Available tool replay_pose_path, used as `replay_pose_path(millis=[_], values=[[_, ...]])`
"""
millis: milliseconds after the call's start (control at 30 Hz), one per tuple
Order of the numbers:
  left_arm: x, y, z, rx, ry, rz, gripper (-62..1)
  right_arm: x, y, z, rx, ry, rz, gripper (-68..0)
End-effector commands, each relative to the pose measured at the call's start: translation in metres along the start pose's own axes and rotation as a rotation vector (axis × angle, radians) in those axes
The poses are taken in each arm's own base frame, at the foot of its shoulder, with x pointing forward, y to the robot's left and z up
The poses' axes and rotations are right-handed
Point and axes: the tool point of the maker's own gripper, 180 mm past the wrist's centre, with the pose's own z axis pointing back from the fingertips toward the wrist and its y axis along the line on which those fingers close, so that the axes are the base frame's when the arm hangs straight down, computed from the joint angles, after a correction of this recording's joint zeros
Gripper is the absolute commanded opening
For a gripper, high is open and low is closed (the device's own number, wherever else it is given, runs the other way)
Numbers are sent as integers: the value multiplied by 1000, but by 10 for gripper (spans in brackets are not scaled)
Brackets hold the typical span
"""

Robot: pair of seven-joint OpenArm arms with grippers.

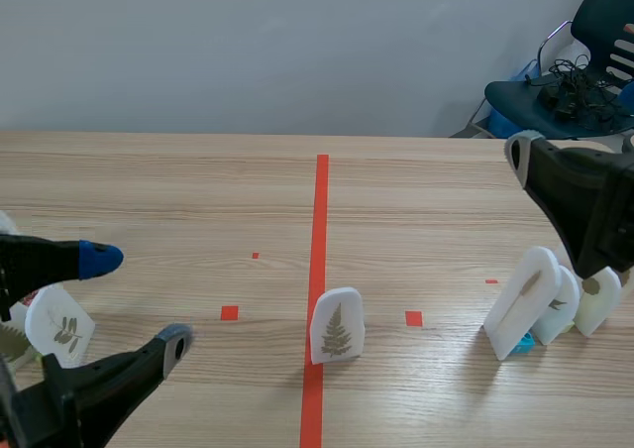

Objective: Do the leaf sorting experiment

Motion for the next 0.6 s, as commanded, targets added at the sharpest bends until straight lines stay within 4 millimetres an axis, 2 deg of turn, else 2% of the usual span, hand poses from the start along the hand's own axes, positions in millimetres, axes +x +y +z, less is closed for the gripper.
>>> replay_pose_path(millis=[0,167,267,400,567], values=[[-6,0,-6,-11,-27,44,14,1,-5,0,-12,-10,-1,4],[-41,-4,-26,-58,11,42,14,1,-5,0,-12,-9,-1,4],[-48,-9,-42,-96,-8,34,14,1,-6,0,-16,-9,-1,4],[-60,-4,-71,-76,15,-50,14,1,-6,0,-16,-9,-1,4],[-69,-15,-101,-117,21,-72,14,1,-6,0,-16,-10,-1,4]])
